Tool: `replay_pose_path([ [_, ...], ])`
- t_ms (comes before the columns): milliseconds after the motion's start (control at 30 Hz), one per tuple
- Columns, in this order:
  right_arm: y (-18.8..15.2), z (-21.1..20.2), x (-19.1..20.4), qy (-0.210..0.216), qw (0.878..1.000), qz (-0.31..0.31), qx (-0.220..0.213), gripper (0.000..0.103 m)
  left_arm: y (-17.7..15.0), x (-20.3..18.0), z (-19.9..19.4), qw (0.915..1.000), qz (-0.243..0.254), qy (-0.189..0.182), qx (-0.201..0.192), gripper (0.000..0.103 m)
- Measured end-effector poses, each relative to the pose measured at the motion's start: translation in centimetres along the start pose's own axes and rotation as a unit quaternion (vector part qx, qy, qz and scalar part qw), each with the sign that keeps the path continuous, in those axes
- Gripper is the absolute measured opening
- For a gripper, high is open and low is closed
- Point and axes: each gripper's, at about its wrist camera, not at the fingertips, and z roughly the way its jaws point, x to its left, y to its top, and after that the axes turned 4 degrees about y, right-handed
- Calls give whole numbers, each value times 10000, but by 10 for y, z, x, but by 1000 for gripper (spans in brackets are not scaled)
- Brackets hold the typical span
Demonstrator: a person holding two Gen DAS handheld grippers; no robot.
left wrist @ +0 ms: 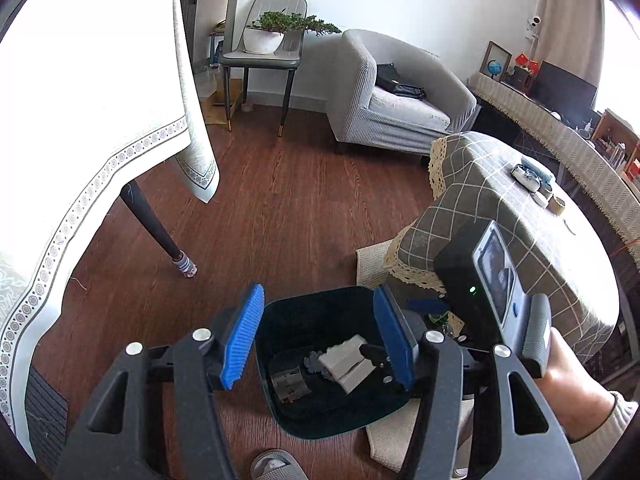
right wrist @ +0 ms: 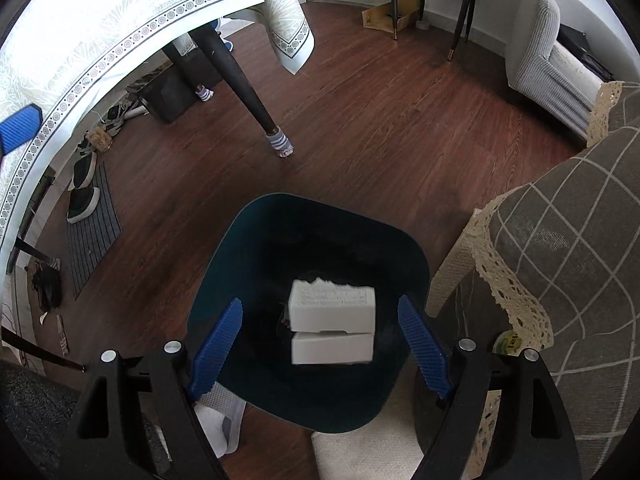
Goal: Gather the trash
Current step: 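Open the right tool to drop the white box into the bin, then move both tools back over the table toward the white lid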
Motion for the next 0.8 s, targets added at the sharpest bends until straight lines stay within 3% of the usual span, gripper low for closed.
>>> replay_pose_path([
  [133,-5,4,2,-11,9999,-79,134,82,6,-3,-6,10000,12,-27,-86,59],
  [333,-5,-13,4,68,9998,-181,-57,82,15,-12,-13,9998,51,-37,-207,59],
  [500,-5,-34,8,169,9989,-312,-291,69,25,-21,-21,9993,76,-14,-376,59],
  [800,-4,-93,3,307,9938,-429,-977,58,43,-43,-39,9973,186,46,-715,62],
])
